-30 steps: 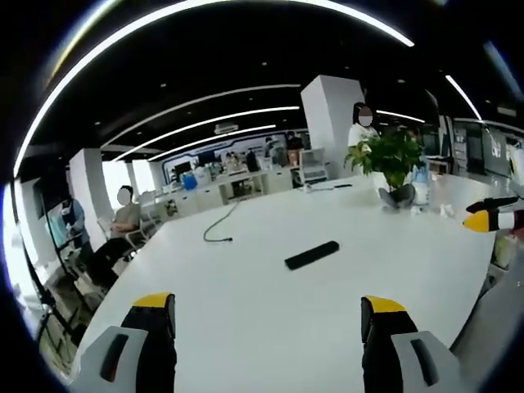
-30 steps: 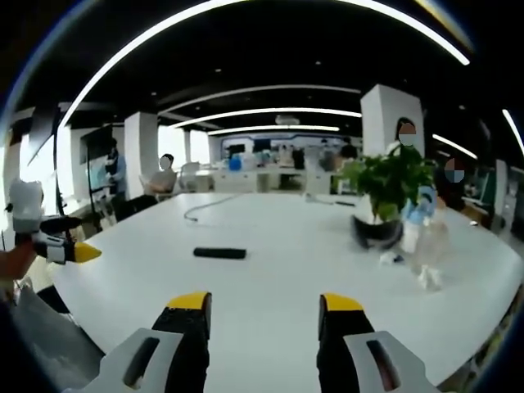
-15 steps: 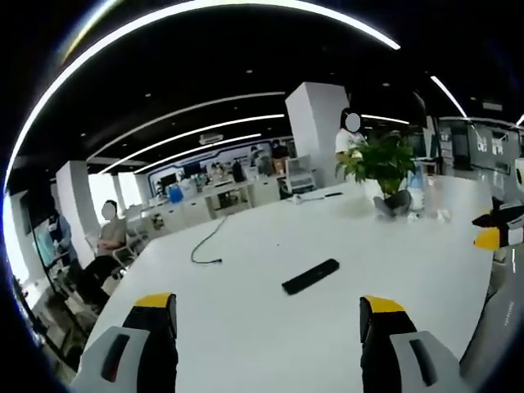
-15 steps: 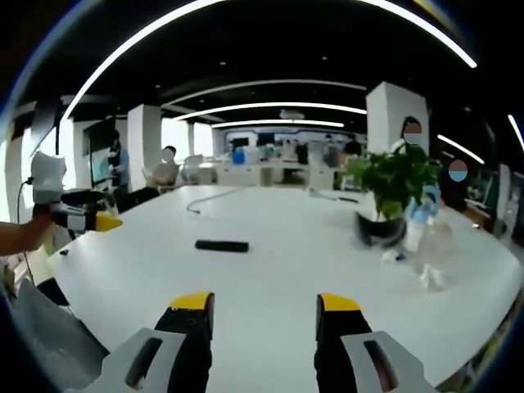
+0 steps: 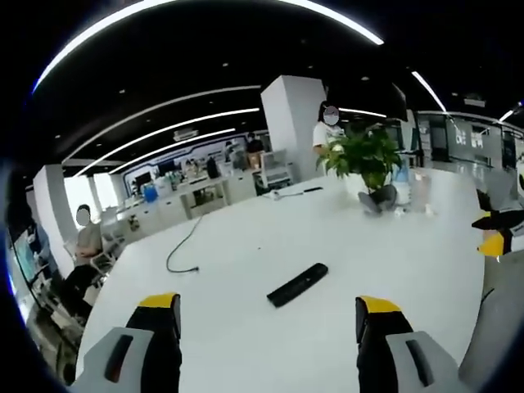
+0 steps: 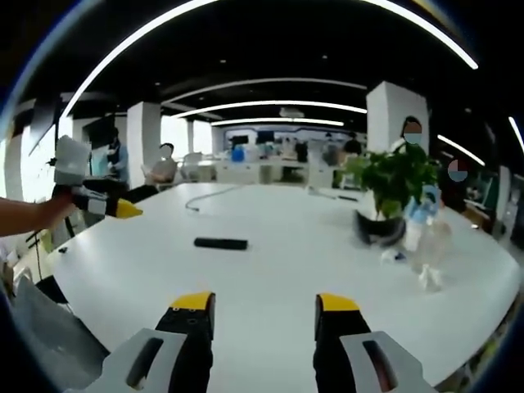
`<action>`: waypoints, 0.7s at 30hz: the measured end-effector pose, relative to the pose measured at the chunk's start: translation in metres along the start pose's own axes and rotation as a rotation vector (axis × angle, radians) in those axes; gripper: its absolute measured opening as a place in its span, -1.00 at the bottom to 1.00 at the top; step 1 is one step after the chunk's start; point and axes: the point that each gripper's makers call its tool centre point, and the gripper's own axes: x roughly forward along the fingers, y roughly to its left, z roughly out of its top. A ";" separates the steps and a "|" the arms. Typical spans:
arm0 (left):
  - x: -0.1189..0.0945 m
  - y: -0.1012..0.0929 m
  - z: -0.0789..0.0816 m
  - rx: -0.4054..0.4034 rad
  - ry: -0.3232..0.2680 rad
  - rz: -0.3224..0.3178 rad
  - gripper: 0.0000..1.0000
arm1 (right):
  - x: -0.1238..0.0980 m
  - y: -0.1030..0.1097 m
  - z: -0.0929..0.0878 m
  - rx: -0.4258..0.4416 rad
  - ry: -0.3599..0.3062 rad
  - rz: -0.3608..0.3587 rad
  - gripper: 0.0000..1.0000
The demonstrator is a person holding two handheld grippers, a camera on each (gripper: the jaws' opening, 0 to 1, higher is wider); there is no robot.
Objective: Press the specified remote control buttons in sequence, fully releasing each button before pressing the next.
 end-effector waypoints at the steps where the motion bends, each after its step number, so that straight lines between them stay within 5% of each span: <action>1: 0.003 -0.001 0.000 0.004 0.005 -0.009 0.80 | 0.000 0.000 0.000 0.000 0.000 0.000 -0.07; 21: 0.072 -0.014 -0.002 0.060 0.124 -0.192 0.60 | 0.002 0.000 -0.004 -0.012 0.025 -0.001 -0.12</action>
